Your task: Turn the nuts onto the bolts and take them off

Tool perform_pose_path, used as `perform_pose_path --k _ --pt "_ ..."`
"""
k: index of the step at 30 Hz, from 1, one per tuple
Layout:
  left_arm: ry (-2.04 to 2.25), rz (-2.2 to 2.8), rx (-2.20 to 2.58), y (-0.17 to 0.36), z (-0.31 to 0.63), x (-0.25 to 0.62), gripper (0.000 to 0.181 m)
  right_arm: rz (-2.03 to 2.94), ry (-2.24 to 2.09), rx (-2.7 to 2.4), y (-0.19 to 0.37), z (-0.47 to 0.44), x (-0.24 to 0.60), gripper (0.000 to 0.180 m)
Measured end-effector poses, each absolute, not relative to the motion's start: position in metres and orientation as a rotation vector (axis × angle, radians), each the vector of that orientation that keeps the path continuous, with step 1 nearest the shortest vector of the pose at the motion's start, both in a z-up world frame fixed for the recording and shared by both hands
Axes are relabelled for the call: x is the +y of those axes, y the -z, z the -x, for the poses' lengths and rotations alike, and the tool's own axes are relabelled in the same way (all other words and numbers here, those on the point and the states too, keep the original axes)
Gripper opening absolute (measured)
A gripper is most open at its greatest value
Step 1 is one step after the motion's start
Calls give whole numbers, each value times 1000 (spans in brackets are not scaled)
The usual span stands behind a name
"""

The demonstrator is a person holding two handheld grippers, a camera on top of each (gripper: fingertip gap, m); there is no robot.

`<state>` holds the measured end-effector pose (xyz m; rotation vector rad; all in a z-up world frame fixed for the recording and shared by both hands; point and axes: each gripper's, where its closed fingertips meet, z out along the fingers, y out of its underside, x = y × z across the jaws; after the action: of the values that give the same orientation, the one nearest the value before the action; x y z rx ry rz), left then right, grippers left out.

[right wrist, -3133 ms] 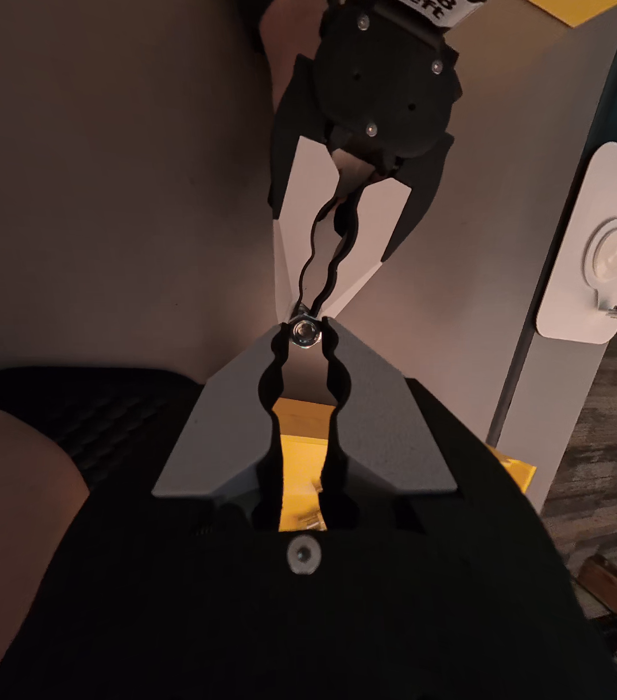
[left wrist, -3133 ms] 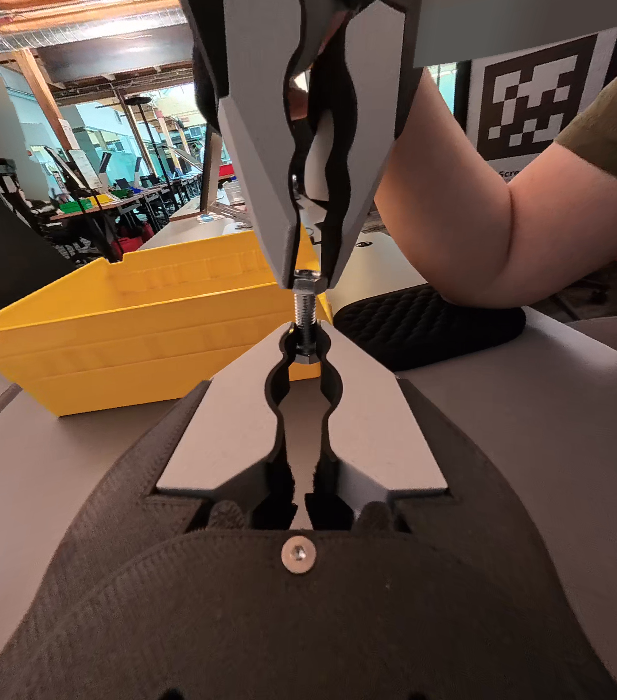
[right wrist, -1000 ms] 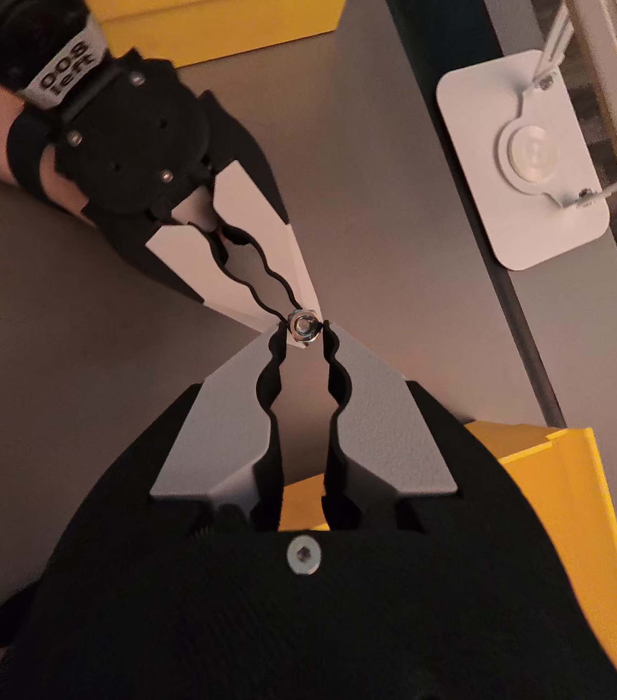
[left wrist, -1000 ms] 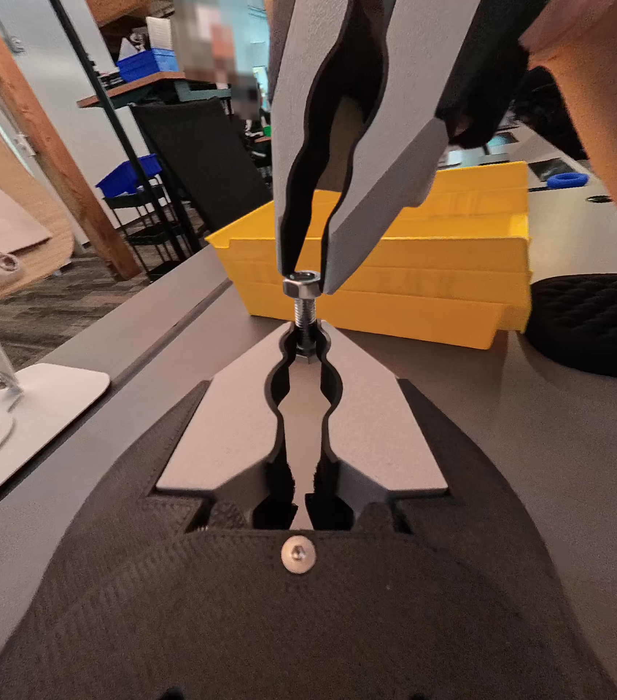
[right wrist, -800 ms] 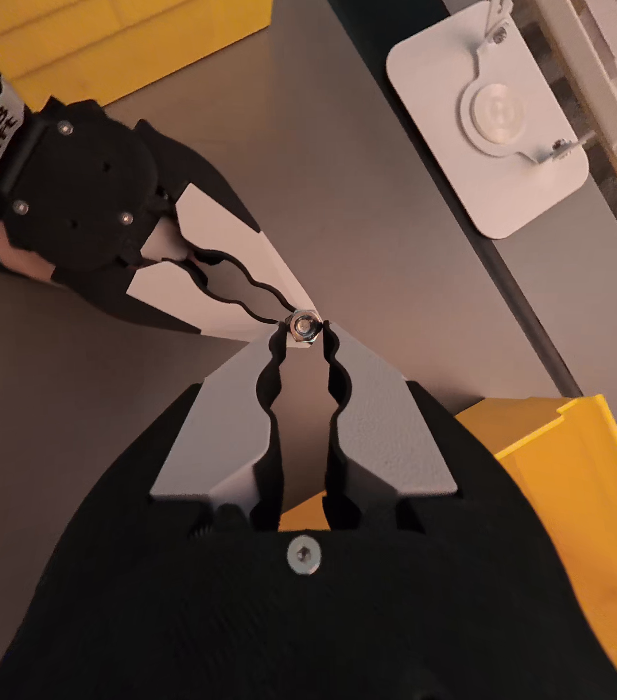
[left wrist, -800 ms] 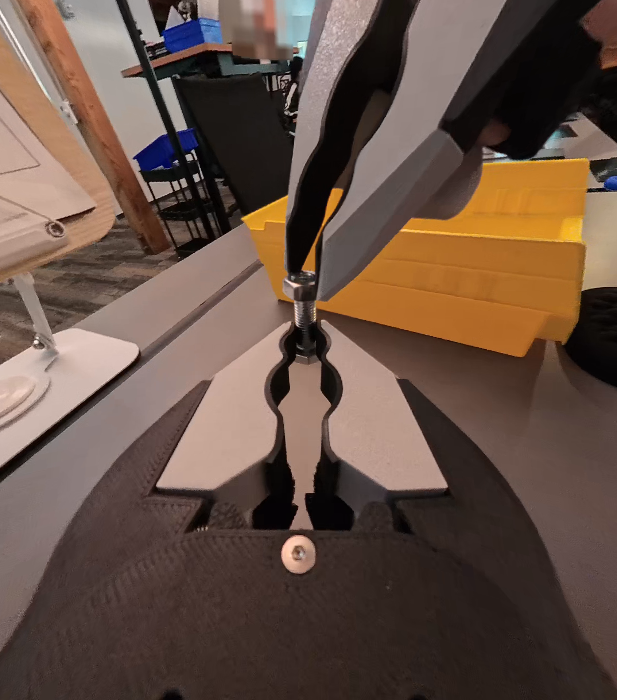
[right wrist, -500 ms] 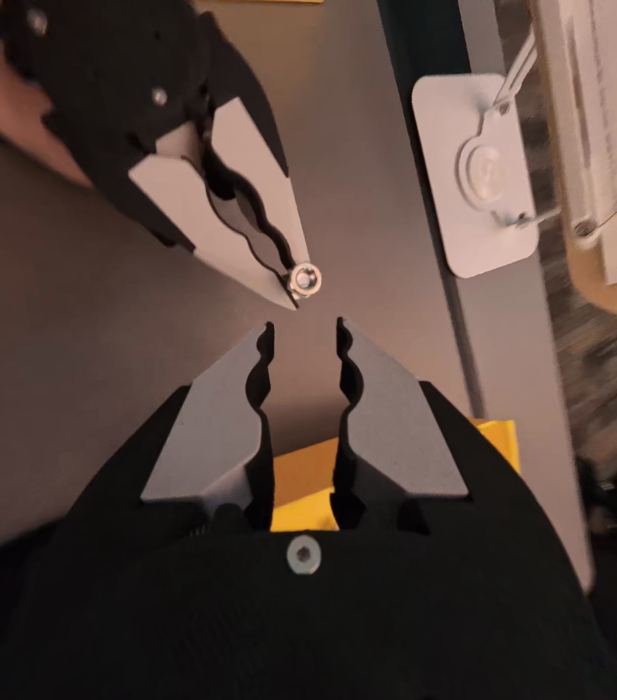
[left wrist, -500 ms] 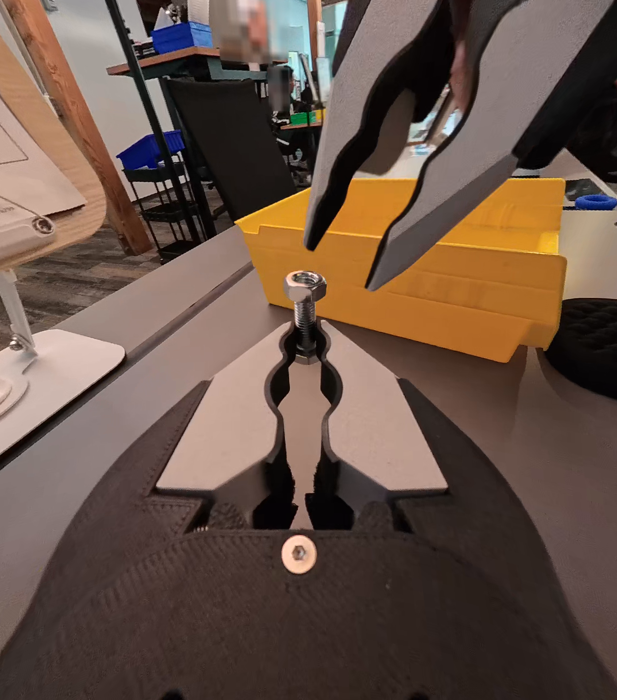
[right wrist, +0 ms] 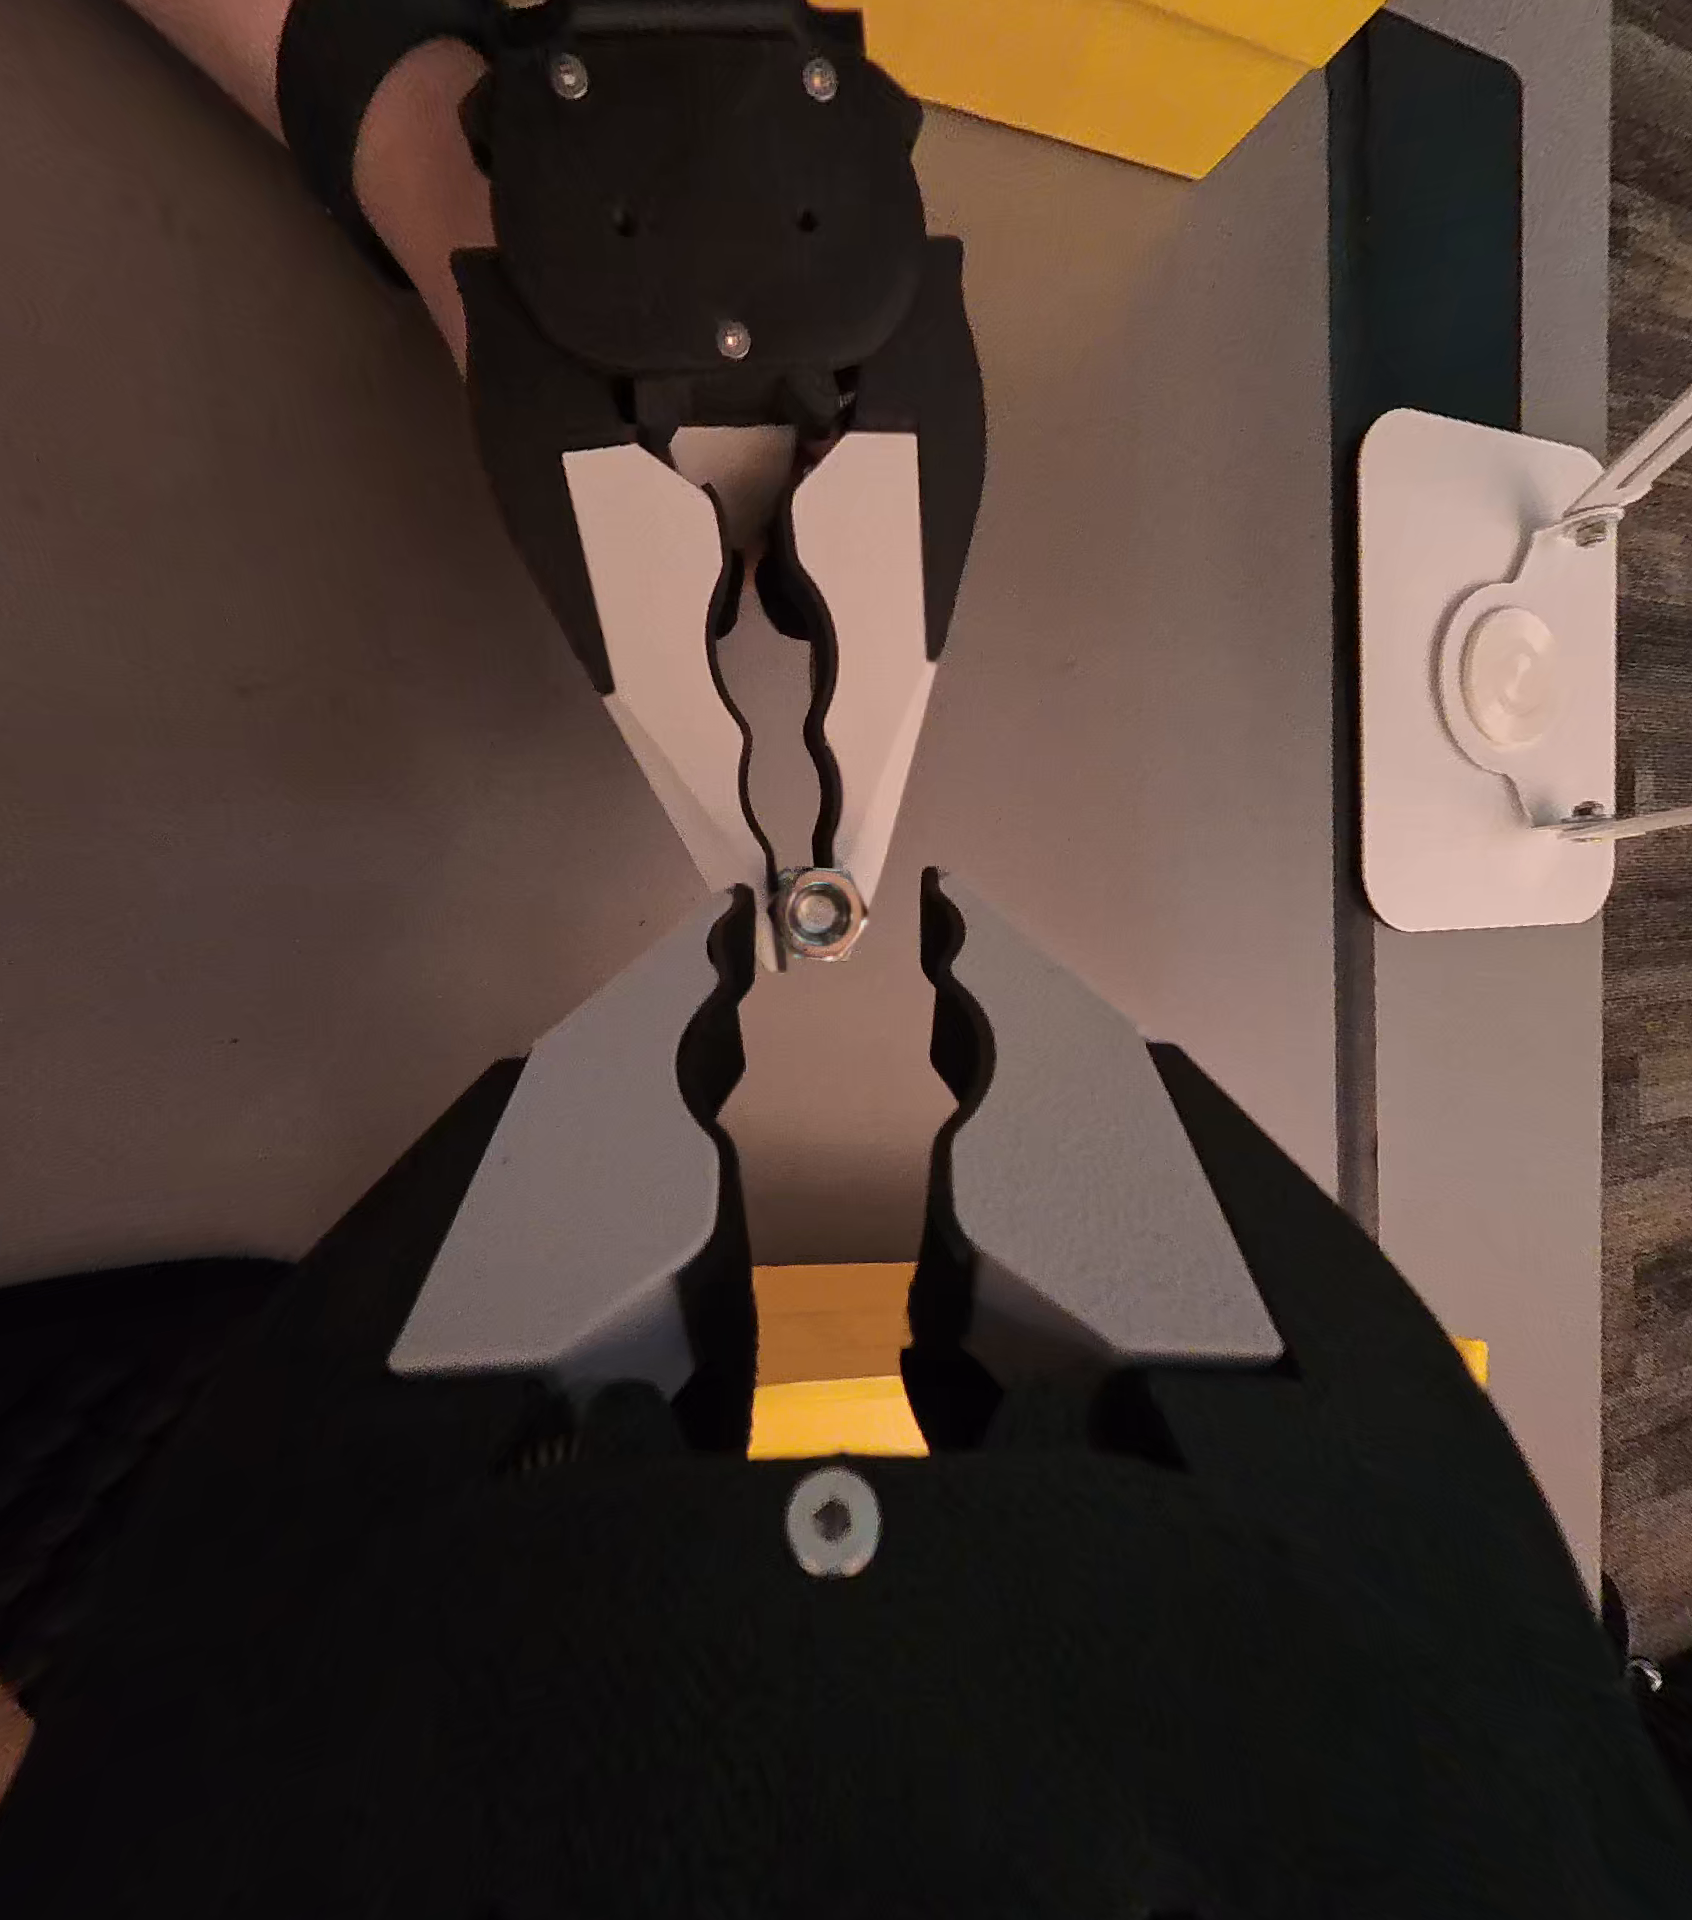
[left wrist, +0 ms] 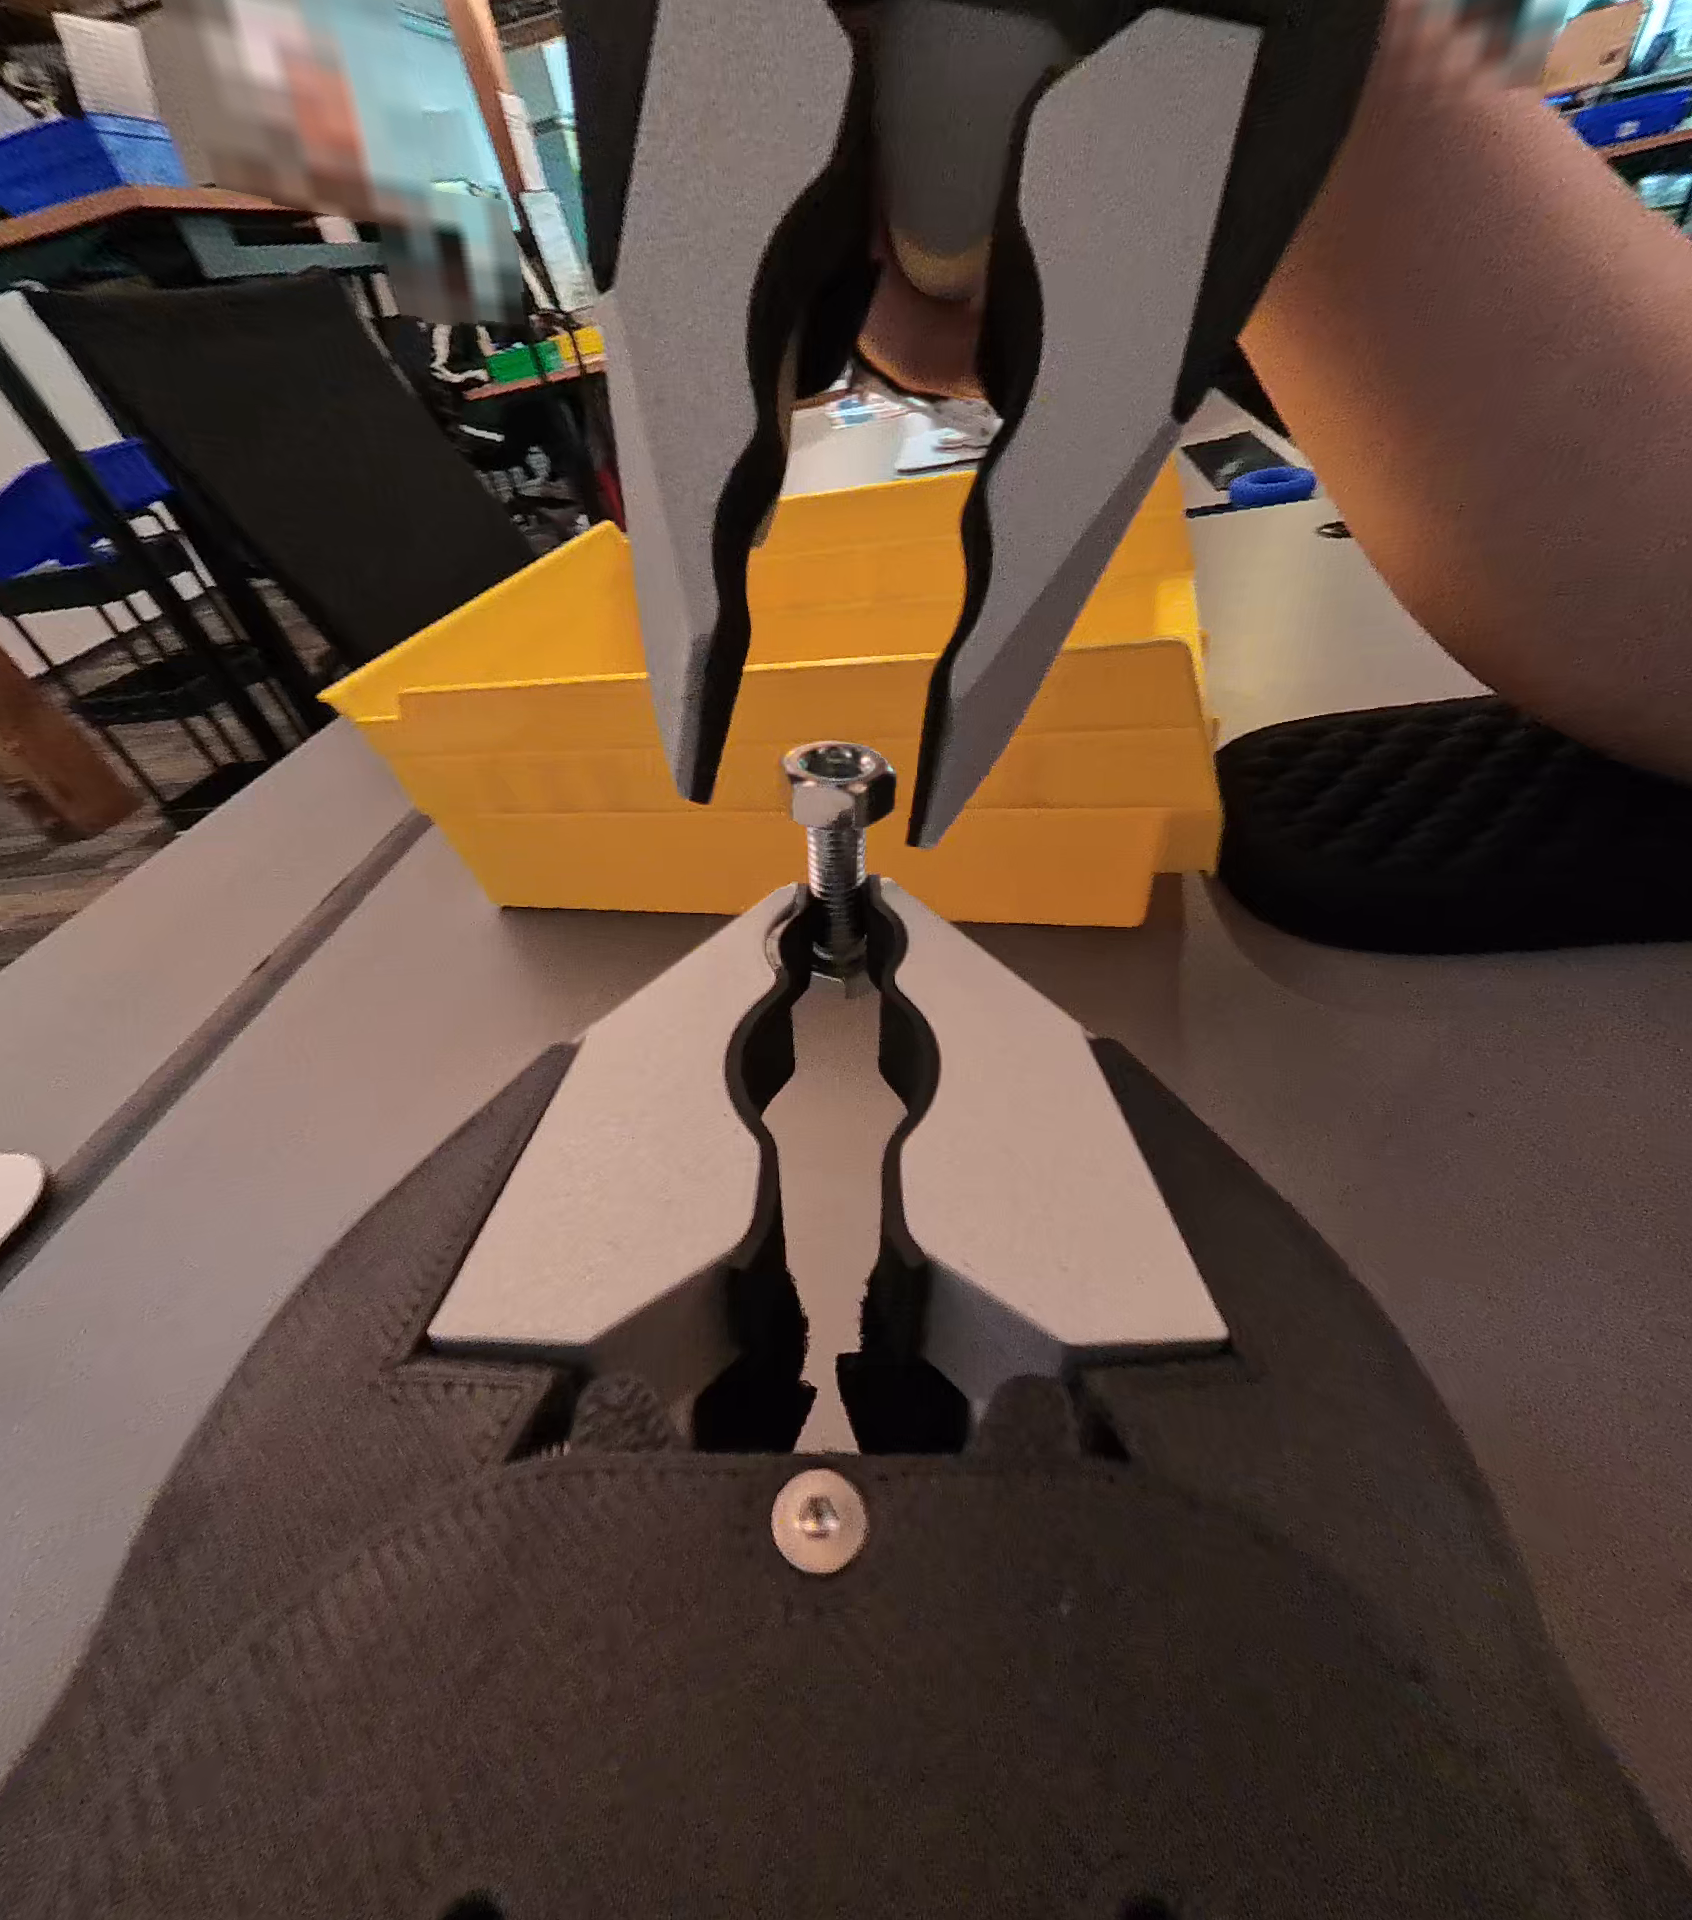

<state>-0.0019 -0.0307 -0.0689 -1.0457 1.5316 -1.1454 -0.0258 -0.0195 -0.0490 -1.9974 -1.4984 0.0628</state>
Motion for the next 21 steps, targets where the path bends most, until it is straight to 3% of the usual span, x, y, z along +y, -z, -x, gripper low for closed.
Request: perform_pose_path --k 10,21 --pt "1154 1040 1554 72 2 -35 7 2086 -51 -1494 57 19 -24 19" --pt "981 1225 1369 70 6 16 7 2395 -116 -935 56 20 21 17"
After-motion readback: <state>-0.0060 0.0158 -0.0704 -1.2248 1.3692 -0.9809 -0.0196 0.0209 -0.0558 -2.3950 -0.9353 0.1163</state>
